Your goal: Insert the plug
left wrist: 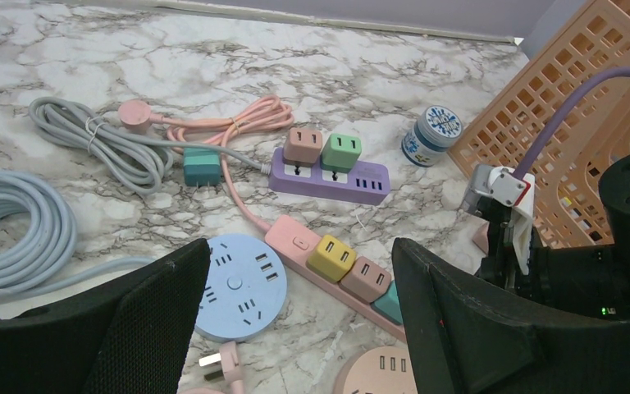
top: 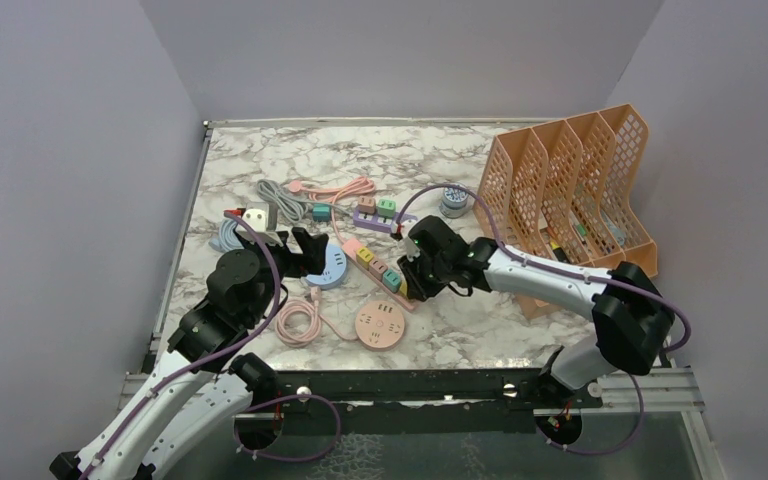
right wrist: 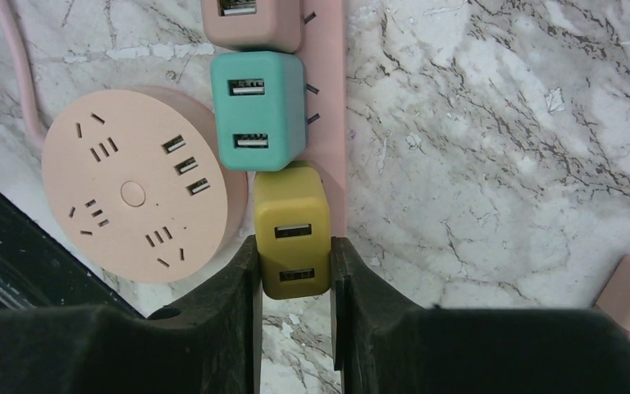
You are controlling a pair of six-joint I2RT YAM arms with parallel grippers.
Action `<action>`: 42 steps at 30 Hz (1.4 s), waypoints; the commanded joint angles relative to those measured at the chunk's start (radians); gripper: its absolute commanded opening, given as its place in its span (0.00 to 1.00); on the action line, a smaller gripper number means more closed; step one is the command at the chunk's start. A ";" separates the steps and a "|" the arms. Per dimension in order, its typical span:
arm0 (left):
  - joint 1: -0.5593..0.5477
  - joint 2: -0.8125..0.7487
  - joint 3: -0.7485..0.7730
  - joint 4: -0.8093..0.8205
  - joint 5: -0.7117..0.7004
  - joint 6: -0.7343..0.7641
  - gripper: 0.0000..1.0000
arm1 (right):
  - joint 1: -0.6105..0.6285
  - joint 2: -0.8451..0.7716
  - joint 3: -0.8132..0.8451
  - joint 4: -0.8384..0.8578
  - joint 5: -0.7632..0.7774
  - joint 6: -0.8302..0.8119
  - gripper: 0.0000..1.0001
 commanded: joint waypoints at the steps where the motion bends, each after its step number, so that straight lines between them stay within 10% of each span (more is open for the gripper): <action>1: 0.001 -0.006 -0.006 0.012 0.007 0.002 0.84 | 0.052 0.073 0.019 -0.033 0.149 0.045 0.01; 36: 0.000 -0.004 -0.007 0.005 0.001 0.005 0.84 | 0.167 0.401 -0.102 0.181 0.263 0.273 0.01; 42: 0.000 0.003 -0.011 0.009 0.001 0.002 0.84 | 0.167 0.248 -0.103 0.182 0.316 0.267 0.01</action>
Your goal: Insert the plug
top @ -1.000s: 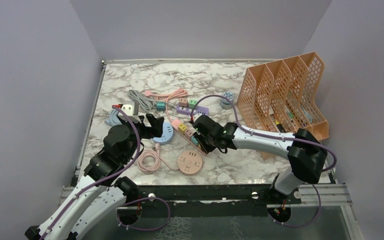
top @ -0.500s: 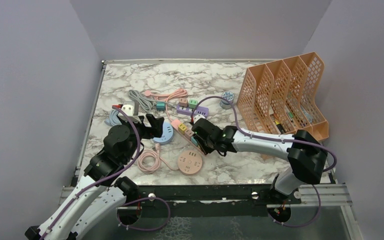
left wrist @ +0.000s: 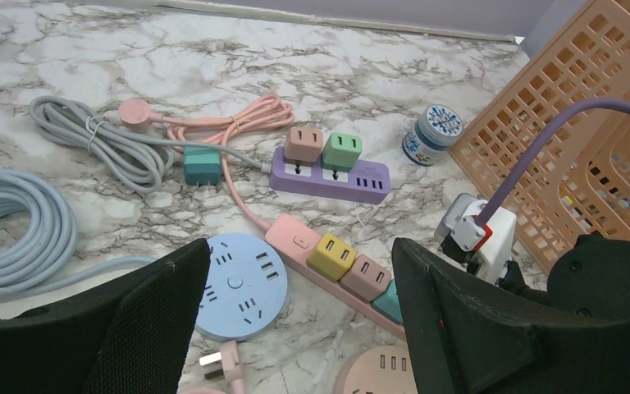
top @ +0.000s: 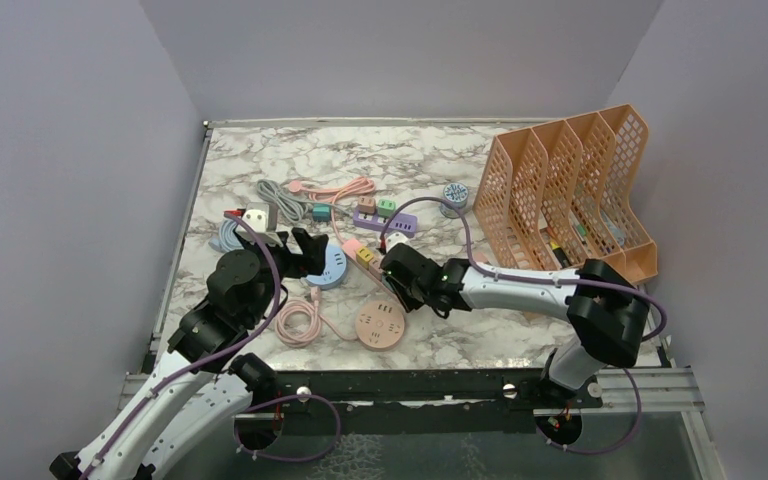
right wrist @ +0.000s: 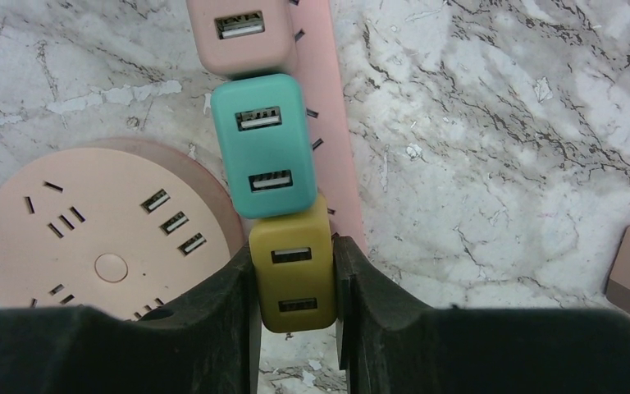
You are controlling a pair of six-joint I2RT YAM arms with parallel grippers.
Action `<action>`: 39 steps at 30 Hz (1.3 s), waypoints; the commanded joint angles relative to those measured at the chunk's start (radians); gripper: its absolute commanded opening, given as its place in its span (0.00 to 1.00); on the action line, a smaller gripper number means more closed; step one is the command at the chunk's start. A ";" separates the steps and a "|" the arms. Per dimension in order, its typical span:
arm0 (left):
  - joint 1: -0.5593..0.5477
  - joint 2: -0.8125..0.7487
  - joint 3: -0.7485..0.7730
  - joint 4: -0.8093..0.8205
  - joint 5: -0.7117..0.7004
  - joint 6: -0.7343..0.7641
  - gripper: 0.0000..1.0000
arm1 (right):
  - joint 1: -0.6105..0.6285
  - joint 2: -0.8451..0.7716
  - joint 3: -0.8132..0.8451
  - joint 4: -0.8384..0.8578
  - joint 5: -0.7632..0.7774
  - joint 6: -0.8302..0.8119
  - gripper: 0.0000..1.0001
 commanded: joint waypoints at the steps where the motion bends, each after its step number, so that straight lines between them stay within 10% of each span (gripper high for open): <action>1: 0.001 0.010 -0.005 0.010 0.001 0.001 0.84 | -0.013 0.070 -0.110 0.126 -0.029 0.098 0.03; 11: 0.001 0.027 -0.003 -0.002 -0.009 0.003 0.84 | -0.015 -0.120 0.042 0.010 0.074 0.089 0.63; 24: 0.001 0.083 0.008 -0.001 0.010 -0.004 0.85 | -0.090 -0.293 0.023 -0.089 0.398 0.288 0.63; 39: 0.001 0.096 -0.030 0.004 0.149 -0.081 0.85 | -0.470 -0.175 -0.135 0.048 0.178 0.154 0.79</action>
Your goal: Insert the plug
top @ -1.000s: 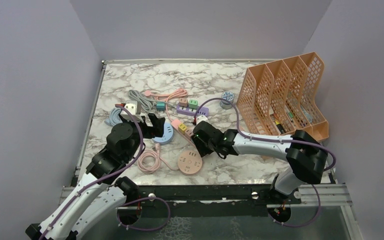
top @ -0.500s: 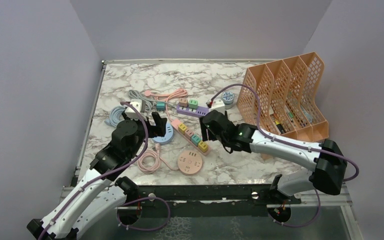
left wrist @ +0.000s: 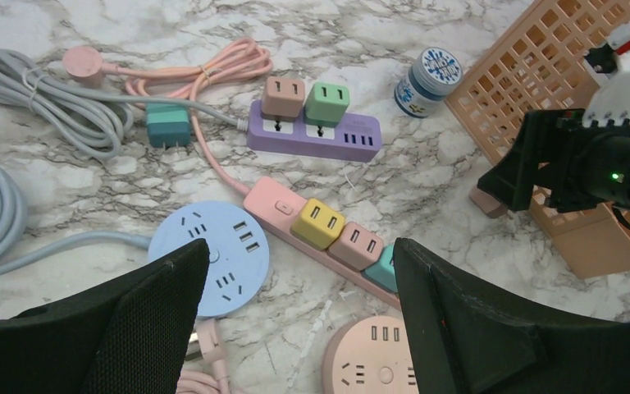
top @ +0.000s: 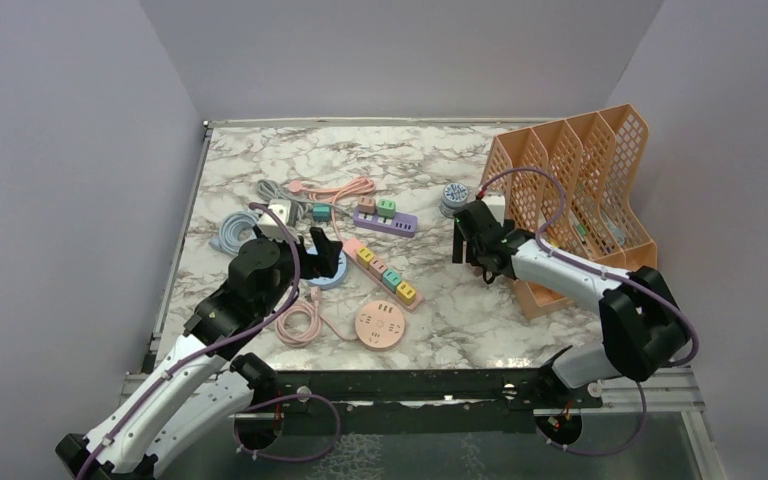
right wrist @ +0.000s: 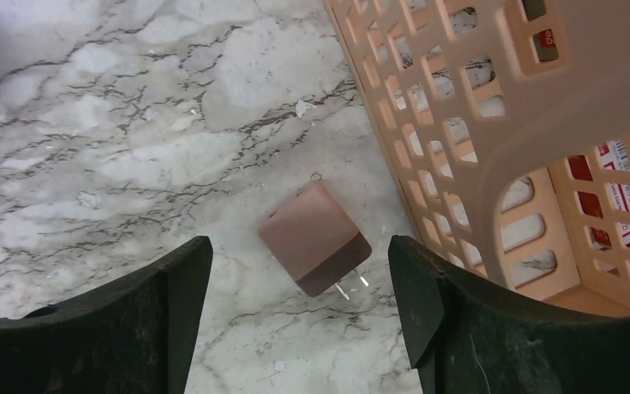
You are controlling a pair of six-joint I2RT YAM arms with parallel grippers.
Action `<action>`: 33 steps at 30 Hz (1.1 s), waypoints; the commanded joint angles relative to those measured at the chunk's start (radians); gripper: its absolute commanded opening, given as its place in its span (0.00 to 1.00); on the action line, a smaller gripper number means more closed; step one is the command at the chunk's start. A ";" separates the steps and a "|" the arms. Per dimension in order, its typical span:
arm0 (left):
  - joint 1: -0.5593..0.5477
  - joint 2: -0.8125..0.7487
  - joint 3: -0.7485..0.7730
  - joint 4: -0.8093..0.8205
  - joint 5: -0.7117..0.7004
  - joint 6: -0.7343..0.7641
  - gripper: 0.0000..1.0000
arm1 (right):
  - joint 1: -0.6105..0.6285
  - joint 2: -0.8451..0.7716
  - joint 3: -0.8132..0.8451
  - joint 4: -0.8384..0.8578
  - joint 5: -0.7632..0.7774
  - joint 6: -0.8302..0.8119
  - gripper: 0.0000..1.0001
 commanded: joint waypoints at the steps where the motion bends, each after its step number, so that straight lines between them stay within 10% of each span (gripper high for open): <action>1: 0.001 -0.002 -0.028 0.004 0.085 -0.051 0.85 | -0.036 0.050 -0.016 0.086 -0.079 -0.060 0.80; 17: 0.000 0.031 -0.041 0.043 0.118 -0.075 0.85 | -0.070 0.087 -0.012 0.031 -0.349 -0.061 0.74; 33: 0.001 0.072 -0.038 0.069 0.158 -0.116 0.85 | -0.069 0.151 -0.003 0.062 -0.245 -0.045 0.34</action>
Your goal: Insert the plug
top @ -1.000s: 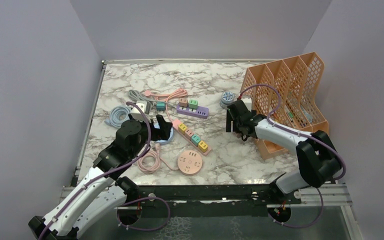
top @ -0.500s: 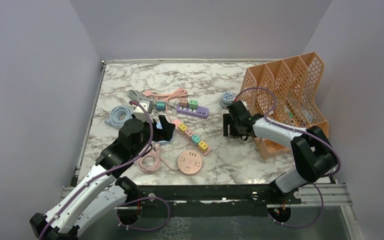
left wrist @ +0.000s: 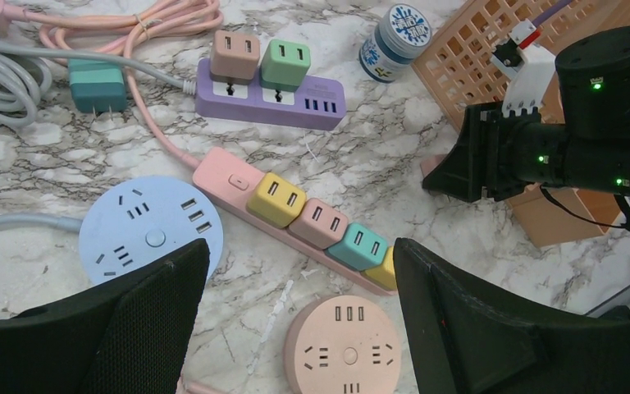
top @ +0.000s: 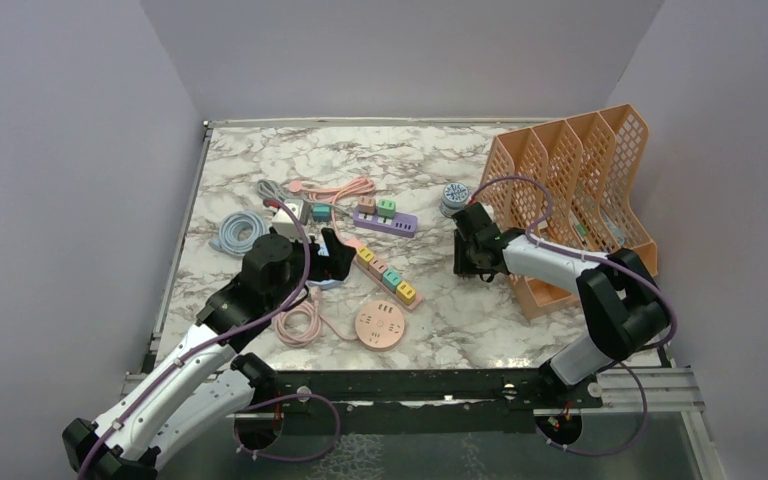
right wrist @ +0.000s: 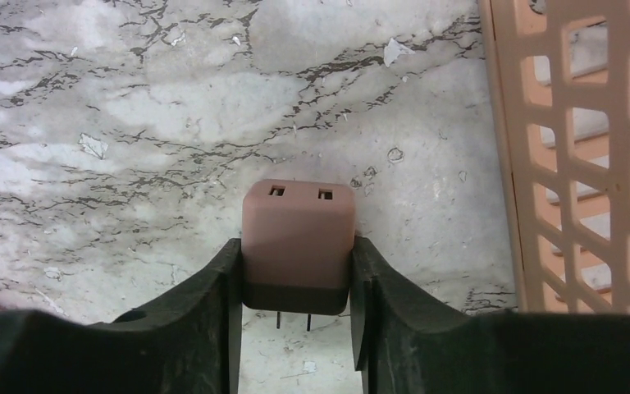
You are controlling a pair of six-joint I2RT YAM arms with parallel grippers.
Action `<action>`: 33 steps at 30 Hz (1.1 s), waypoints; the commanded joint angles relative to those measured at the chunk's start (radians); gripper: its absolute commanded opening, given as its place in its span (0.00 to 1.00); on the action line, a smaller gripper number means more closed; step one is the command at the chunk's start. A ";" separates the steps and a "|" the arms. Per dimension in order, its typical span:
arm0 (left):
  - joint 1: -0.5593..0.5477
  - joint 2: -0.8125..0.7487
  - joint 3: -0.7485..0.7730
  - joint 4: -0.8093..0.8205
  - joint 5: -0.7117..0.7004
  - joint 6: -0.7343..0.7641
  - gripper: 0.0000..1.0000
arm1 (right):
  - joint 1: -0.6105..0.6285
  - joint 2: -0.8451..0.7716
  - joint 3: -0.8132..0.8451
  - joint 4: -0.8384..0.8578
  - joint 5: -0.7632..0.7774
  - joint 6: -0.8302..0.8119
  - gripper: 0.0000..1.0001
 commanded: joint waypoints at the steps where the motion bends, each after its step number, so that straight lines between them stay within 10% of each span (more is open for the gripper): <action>1: 0.001 0.008 -0.006 0.033 0.041 -0.031 0.85 | -0.005 0.007 0.013 0.018 0.007 -0.011 0.30; 33: 0.000 0.255 0.118 0.134 0.460 -0.304 0.82 | 0.176 -0.398 -0.151 0.685 -0.916 -0.437 0.16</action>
